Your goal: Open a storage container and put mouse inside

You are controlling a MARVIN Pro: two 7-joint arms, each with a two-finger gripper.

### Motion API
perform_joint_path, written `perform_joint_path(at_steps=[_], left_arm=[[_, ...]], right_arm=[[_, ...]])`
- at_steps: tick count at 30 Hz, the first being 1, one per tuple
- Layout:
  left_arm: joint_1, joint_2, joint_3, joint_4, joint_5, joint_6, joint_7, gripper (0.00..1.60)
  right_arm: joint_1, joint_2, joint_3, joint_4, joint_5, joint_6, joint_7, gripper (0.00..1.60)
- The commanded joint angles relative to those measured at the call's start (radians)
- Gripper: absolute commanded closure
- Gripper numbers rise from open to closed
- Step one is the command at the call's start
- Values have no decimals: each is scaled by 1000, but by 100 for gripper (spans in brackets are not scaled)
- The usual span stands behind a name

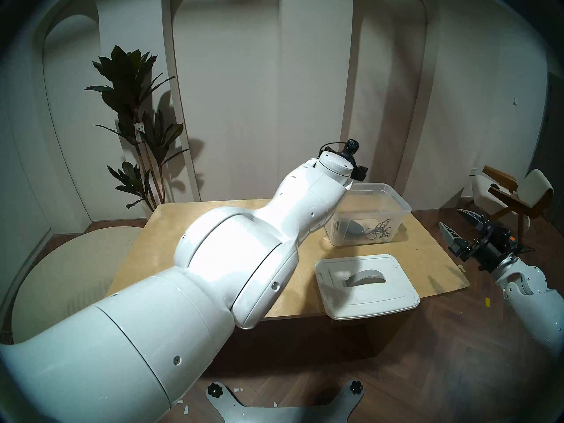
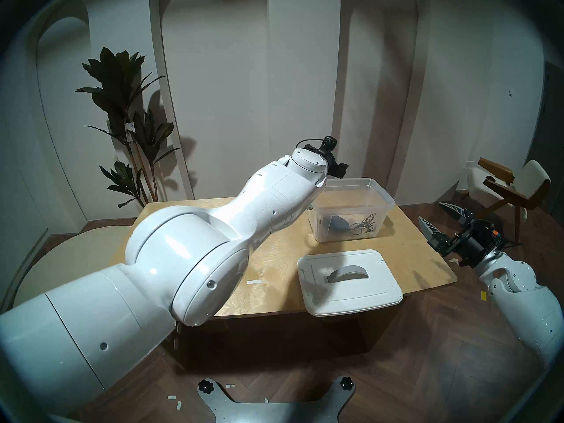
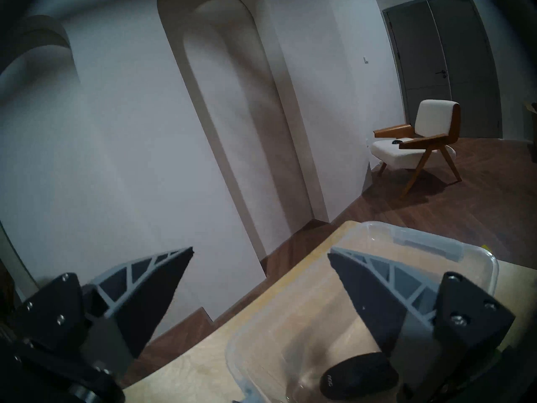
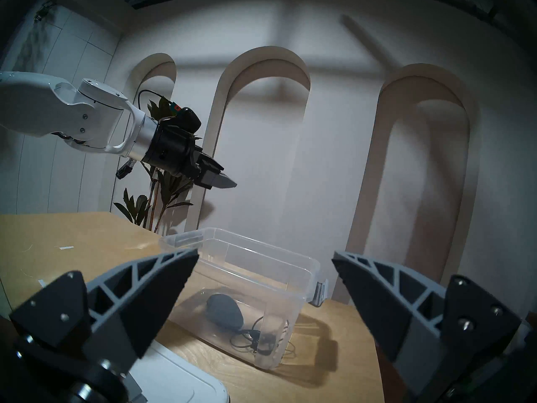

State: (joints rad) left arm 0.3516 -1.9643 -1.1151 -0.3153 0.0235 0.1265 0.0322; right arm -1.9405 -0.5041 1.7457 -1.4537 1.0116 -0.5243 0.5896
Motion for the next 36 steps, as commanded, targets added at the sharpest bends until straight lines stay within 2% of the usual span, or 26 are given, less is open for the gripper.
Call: perform_joint_path(at_steps=[1, 6, 13, 24, 36], left_arm=[[-35, 64, -12, -54, 14, -120, 79, 0], [19, 119, -23, -115, 29, -198, 164, 0], [103, 193, -24, -182, 53, -215, 210, 0], [172, 315, -56, -269, 62, -225, 224, 0], [287, 383, -77, -390, 63, -250, 214, 0]], right_arm=[[4, 7, 17, -5, 3, -8, 4, 0], [4, 6, 18, -5, 3, -8, 5, 0], [6, 6, 16, -4, 3, -7, 4, 0], [7, 6, 13, -3, 2, -5, 3, 0], [8, 6, 10, -2, 2, -4, 2, 0]])
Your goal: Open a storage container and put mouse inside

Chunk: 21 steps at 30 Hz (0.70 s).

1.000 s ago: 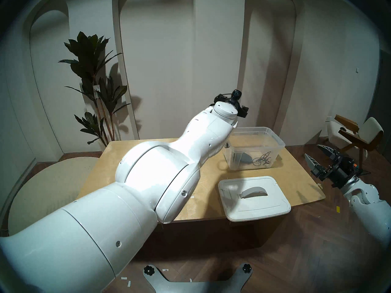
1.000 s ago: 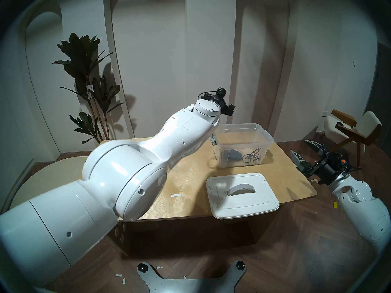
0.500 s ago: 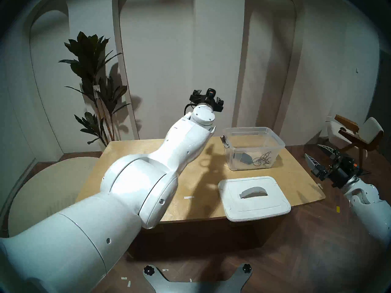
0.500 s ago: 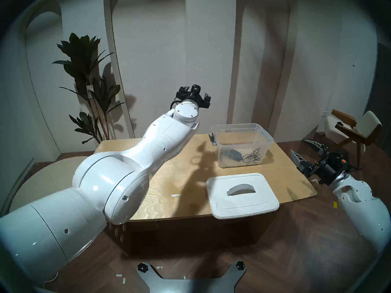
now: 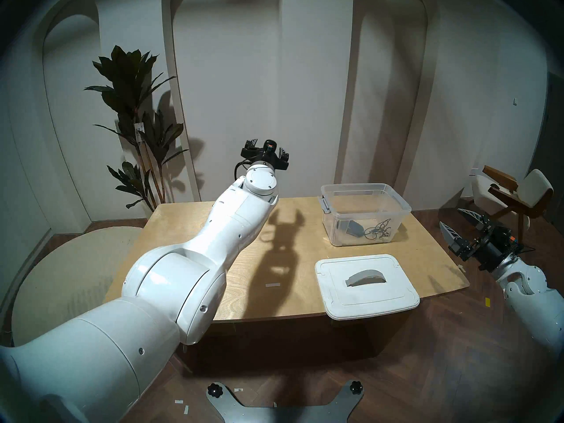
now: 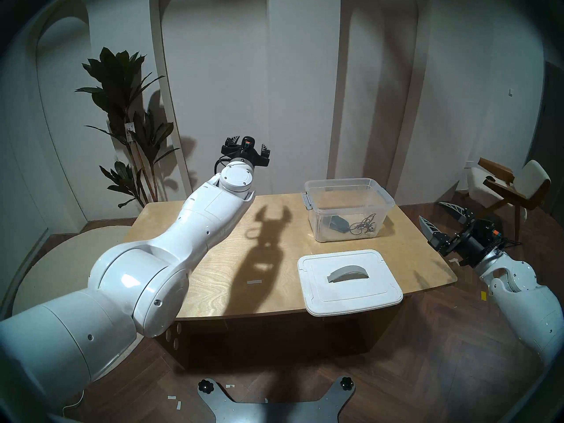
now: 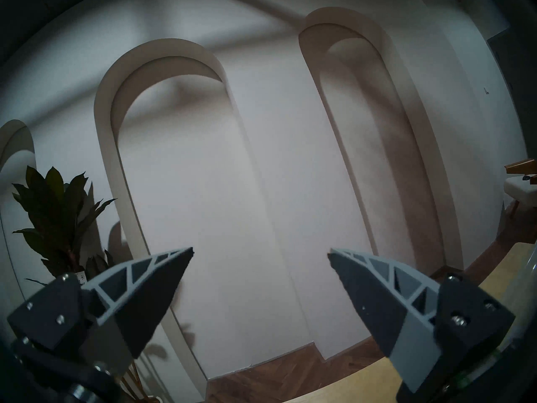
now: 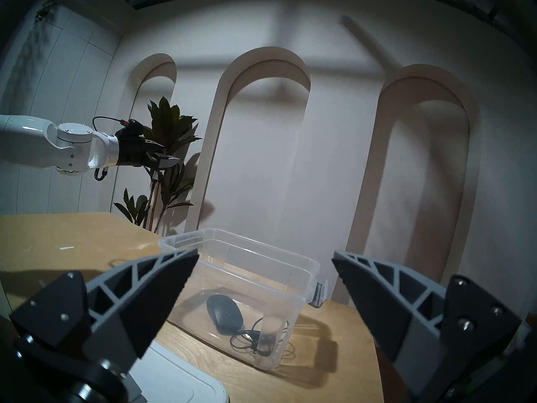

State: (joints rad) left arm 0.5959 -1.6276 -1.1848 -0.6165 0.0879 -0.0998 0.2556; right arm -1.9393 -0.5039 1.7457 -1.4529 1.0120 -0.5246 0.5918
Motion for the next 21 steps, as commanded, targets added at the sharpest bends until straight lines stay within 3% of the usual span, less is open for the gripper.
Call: perform_joint_path(at_steps=[1, 21], left_arm=[[52, 52, -7, -101, 1, -27, -8, 0], [232, 135, -31, -368, -4, -82, -57, 0]], right_arm=[[7, 6, 10, -3, 2, -4, 0, 0], [9, 6, 8, -2, 2, -4, 0, 0]])
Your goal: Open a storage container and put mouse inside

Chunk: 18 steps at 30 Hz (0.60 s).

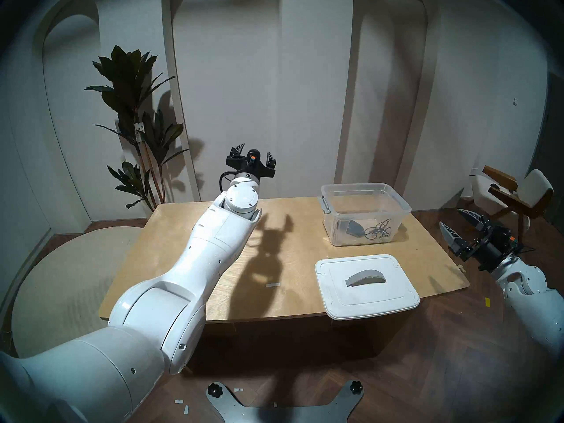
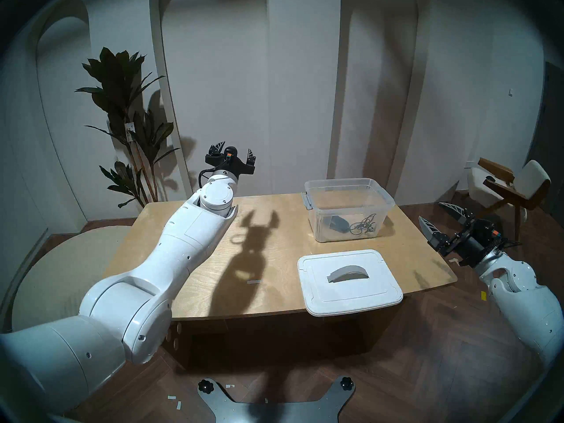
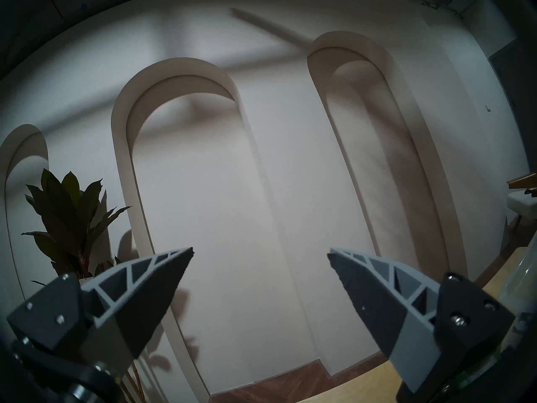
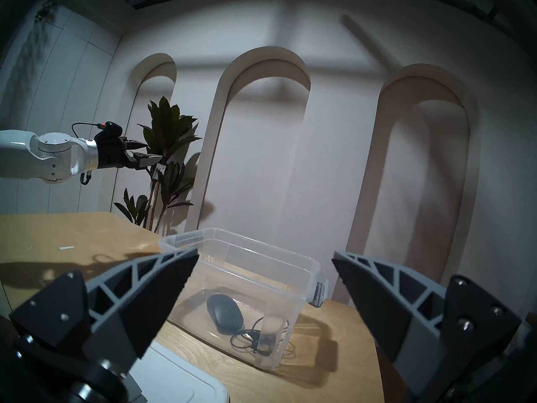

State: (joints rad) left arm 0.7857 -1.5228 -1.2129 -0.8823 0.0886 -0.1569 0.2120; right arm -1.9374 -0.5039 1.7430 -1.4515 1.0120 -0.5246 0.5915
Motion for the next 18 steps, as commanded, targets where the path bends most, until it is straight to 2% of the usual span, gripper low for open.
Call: perform_joint_path(at_steps=[1, 10, 18], left_arm=[[54, 36, -4, -115, -5, -27, -17, 0], [151, 83, -19, -234, -18, -32, -61, 0], [228, 135, -52, -330, -61, -11, -113, 0]], right_arm=[[7, 6, 11, -3, 2, -4, 0, 0], [8, 6, 11, -3, 2, -4, 0, 0], [8, 6, 11, -3, 2, -5, 1, 0]])
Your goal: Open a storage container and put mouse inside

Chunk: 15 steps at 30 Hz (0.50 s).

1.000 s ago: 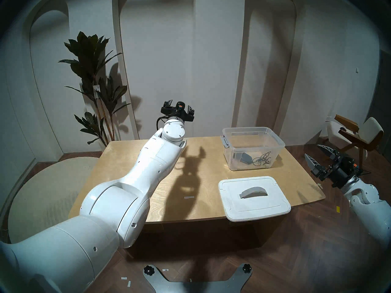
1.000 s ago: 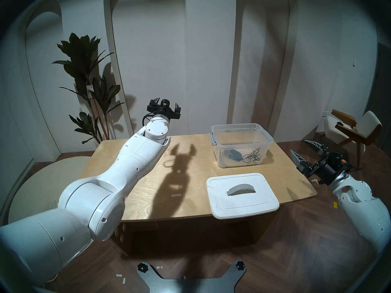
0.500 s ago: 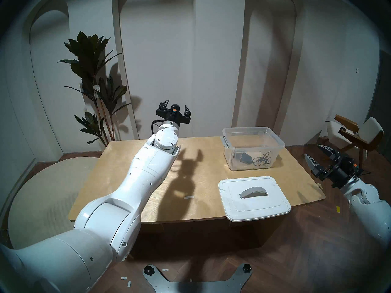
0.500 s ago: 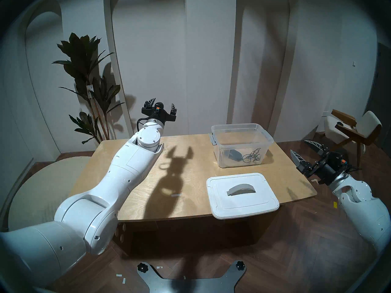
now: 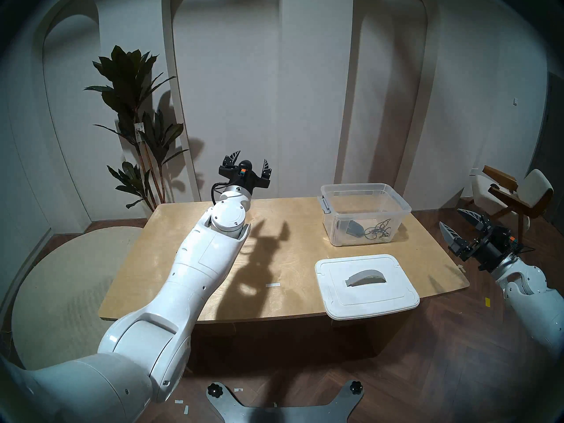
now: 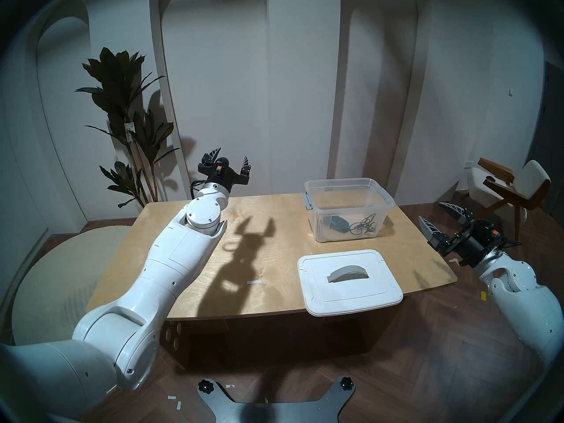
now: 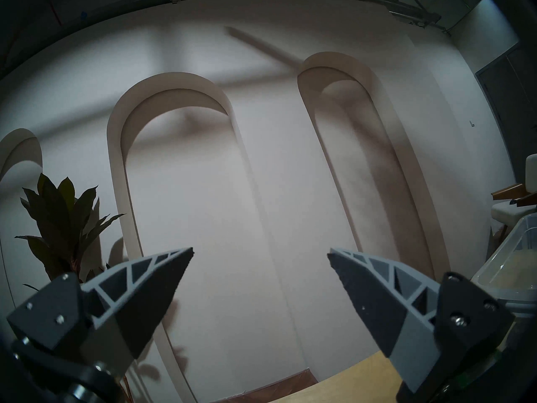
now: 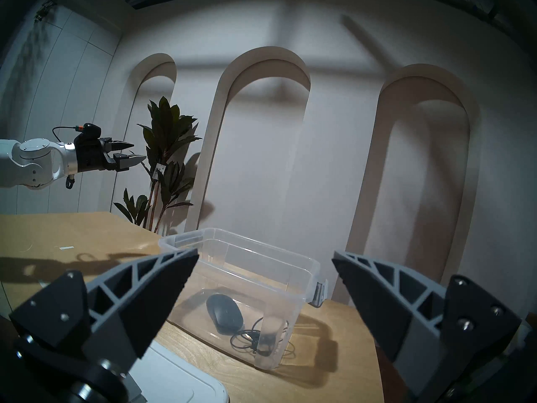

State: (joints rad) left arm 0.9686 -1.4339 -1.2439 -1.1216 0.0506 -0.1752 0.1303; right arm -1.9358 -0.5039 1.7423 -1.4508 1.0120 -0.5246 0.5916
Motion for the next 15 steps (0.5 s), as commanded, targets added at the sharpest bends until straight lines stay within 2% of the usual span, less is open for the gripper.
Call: perform_joint_path(at_steps=[1, 8, 15], left_arm=[[60, 52, -24, -109, -29, 11, -36, 0], [145, 74, -38, -208, -72, 20, -76, 0], [195, 100, -52, -283, -109, 41, -118, 0]], right_arm=[[7, 6, 12, -4, 2, -5, 1, 0], [6, 6, 13, -4, 2, -6, 2, 0], [6, 6, 14, -4, 2, -7, 2, 0]])
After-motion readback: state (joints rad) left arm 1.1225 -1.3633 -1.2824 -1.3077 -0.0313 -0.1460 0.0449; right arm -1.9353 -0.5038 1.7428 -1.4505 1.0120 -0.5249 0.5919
